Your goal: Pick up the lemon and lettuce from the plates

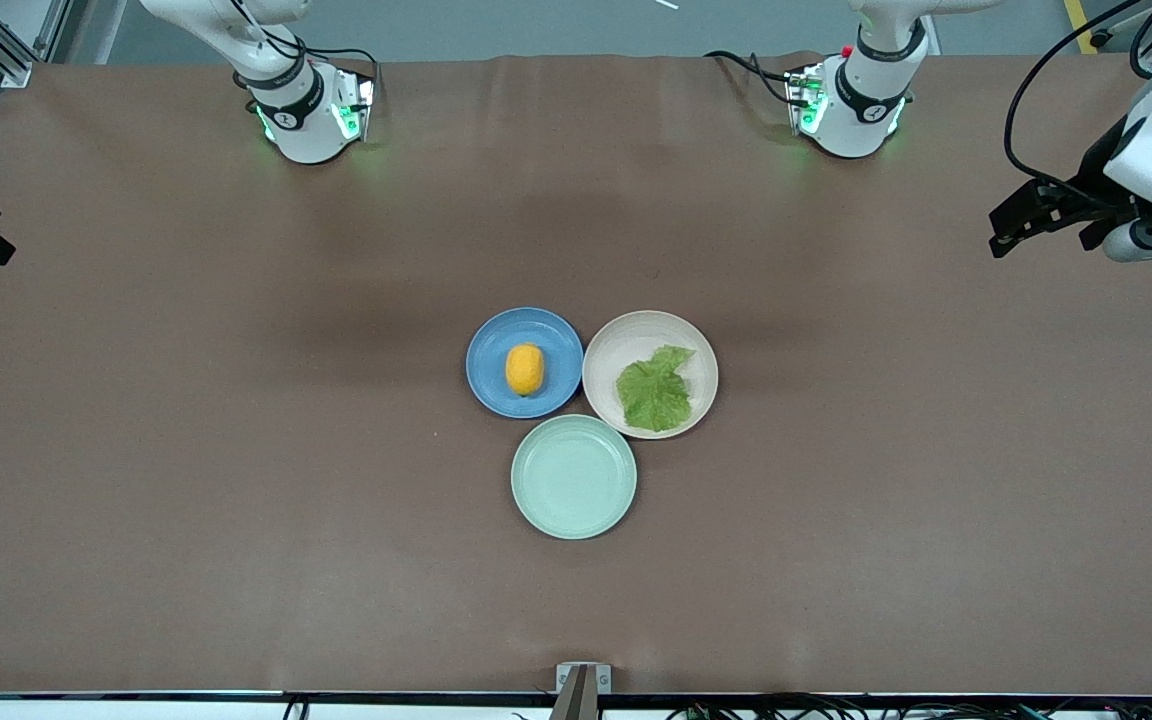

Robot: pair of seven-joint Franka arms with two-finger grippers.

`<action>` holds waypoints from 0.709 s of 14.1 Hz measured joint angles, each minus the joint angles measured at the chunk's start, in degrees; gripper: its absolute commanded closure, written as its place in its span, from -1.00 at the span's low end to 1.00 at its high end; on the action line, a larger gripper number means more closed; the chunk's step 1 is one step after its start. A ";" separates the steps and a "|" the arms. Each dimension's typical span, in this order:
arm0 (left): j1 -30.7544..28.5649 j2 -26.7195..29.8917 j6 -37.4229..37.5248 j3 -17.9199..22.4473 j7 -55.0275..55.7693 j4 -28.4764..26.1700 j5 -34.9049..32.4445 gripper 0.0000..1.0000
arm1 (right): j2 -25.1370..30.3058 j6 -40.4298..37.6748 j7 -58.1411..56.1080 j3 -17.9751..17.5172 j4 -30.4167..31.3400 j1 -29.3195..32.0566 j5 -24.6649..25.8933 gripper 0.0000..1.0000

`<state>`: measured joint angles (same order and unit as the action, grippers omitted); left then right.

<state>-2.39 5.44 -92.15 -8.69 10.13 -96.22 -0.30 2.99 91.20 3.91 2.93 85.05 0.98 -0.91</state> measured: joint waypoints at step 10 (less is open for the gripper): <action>0.06 -0.90 -0.12 -1.27 1.84 -0.21 0.10 -1.00 | -0.38 -0.01 0.00 -0.11 -0.27 0.00 0.00 -1.00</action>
<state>-2.33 4.54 -92.27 -9.96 11.96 -96.44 -0.20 2.61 91.18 3.91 2.82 84.77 0.98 -0.91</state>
